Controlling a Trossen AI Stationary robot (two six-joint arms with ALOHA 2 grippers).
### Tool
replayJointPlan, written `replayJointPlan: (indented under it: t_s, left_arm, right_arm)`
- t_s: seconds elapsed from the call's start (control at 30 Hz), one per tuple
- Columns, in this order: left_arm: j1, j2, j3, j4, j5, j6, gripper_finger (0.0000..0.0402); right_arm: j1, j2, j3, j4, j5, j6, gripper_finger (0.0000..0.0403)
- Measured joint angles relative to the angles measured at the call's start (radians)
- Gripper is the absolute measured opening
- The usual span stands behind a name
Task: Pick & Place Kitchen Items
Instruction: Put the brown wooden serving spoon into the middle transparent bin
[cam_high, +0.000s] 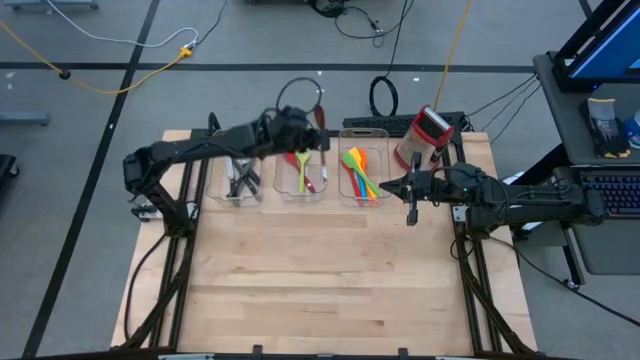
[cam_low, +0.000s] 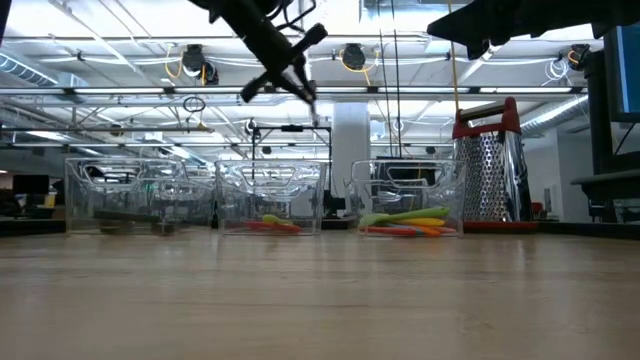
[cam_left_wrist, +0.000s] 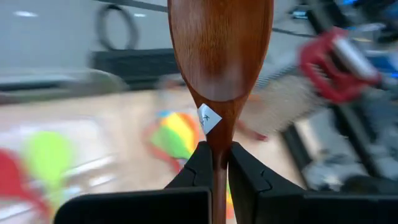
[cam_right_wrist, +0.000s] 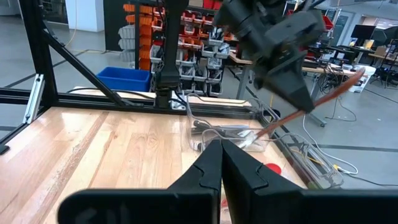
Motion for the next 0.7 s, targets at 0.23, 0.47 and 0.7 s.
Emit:
replayJointPlan:
  t_s: [0.23,0.47,0.7]
  left_arm:
    - [0.088,0.000,0.056,-0.284,-0.092,-0.016,0.0011]
    - [0.105,0.046,0.055,-0.354,-0.112,-0.012,0.0017]
    - [0.105,0.141,0.055,-0.359,-0.105,-0.004,0.0012]
  right_arm:
    - [0.000,0.000,0.000,-0.004,0.000,0.000,0.0000]
    - [0.000,0.005,0.000,-0.006,0.000,0.000,0.0000]
    - [0.000,0.006,0.000,-0.013,0.000,0.000,0.0000]
